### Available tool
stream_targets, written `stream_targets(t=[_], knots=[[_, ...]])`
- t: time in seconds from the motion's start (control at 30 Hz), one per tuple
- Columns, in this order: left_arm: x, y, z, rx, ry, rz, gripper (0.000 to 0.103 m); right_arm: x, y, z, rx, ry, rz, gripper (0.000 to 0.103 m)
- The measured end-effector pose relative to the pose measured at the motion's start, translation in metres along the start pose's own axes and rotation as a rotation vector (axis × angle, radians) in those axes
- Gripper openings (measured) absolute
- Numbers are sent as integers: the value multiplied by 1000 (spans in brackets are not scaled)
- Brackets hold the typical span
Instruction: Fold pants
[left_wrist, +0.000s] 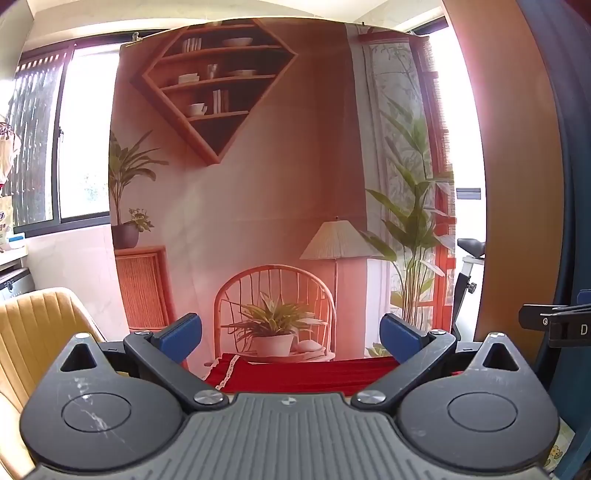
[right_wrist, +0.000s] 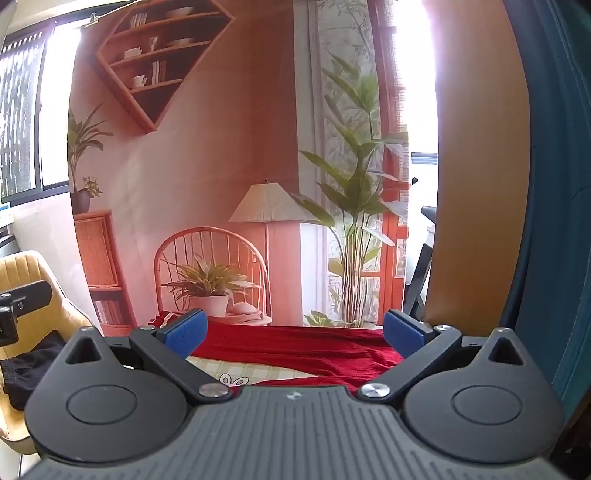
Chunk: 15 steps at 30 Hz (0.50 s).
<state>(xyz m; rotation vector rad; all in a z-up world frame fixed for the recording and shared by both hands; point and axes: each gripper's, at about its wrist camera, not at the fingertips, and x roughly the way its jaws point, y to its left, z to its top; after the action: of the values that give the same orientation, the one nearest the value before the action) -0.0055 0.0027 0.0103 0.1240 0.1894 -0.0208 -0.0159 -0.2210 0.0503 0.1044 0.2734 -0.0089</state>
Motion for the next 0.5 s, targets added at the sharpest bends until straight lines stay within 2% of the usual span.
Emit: stream_targets(t=[0.03, 0.5], knots=[[2, -2, -8, 1, -6, 4, 103, 0, -1, 1, -1, -1, 1, 103], [0, -2, -8, 3, -11, -5, 103, -1, -1, 0, -9, -13, -18, 103]])
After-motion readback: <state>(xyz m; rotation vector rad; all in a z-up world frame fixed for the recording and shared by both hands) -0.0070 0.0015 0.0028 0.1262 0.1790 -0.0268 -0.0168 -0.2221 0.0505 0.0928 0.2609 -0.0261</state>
